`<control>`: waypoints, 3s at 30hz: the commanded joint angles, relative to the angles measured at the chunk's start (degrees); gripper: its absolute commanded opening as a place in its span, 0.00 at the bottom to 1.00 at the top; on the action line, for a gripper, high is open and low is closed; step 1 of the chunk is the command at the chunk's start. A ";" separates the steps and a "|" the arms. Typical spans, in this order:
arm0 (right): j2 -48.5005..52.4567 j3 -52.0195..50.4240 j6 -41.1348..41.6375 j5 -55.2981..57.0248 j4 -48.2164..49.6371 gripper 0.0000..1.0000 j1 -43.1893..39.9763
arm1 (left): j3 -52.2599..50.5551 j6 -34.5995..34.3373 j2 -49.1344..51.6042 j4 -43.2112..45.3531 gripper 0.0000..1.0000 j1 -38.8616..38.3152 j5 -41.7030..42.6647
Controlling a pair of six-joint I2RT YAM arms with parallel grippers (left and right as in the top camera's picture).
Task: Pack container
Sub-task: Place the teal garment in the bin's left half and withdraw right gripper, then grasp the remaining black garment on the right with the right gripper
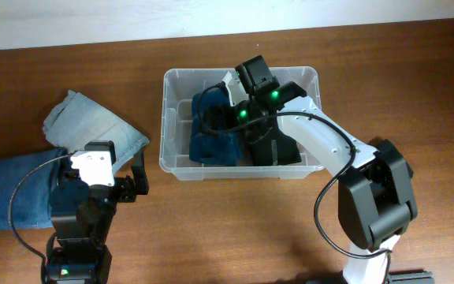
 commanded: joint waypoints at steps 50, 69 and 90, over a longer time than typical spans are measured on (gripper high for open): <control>-18.99 -43.36 -6.36 2.75 4.52 0.70 -64.85 | 1.25 -0.15 0.04 0.07 0.99 -0.17 0.59; -30.86 -33.20 -7.32 -6.29 0.26 0.24 -64.30 | 1.25 -0.15 0.04 0.24 0.99 -0.17 0.59; -40.33 -19.50 -2.86 12.50 -12.63 0.57 -41.94 | 1.25 -0.15 0.04 0.00 1.00 -0.17 0.61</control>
